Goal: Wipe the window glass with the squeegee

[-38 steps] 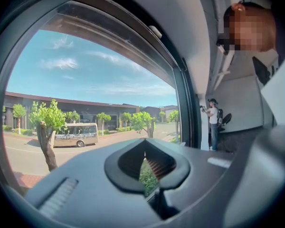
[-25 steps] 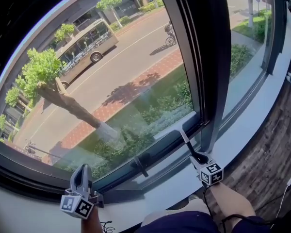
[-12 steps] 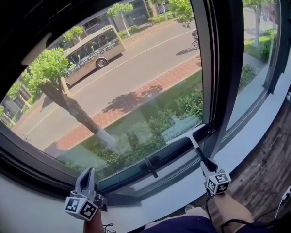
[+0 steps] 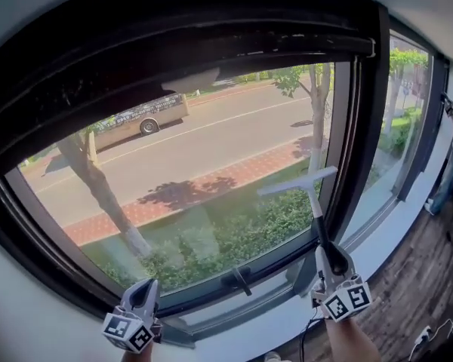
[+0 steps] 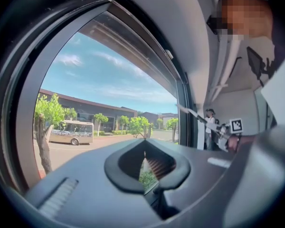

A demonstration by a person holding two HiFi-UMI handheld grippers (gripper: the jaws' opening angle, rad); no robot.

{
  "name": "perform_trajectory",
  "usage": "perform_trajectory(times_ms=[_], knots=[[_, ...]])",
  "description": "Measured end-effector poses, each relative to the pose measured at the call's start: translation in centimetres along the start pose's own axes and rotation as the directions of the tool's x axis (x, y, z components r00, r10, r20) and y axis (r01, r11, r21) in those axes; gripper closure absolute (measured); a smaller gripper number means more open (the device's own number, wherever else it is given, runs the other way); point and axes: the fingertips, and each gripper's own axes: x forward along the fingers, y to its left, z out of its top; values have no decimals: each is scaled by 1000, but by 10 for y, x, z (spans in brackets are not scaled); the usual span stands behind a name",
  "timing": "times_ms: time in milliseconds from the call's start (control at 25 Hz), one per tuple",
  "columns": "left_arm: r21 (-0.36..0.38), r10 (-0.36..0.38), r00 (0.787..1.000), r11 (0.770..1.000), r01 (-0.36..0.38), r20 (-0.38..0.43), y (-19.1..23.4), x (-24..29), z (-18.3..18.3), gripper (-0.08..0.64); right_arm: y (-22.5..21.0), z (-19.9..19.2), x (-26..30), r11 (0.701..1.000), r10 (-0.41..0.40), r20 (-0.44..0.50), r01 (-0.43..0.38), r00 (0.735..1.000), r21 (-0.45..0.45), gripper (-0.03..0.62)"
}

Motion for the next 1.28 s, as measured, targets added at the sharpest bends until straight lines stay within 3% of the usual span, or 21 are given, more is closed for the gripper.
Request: perform_trajectory(times_ms=[200, 280, 440, 520, 840, 1280], knots=[[3, -43, 999, 999, 43, 8, 5, -5, 6, 555, 45, 90, 55, 996, 84, 168, -78, 982, -42, 492], [-4, -49, 999, 999, 49, 11, 6, -6, 8, 555, 56, 112, 72, 994, 107, 211, -102, 972, -34, 492], [0, -20, 998, 1000, 20, 56, 9, -9, 19, 555, 73, 150, 105, 984, 130, 282, -89, 951, -154, 492], [4, -25, 998, 1000, 25, 62, 7, -9, 26, 555, 76, 164, 123, 984, 130, 313, -84, 941, -156, 492], [23, 16, 995, 1000, -19, 103, 17, -15, 45, 555, 85, 188, 171, 980, 175, 377, -123, 910, -158, 492], [15, 31, 996, 999, -33, 78, 20, -16, 42, 555, 79, 181, 183, 978, 196, 336, -157, 921, -140, 492]])
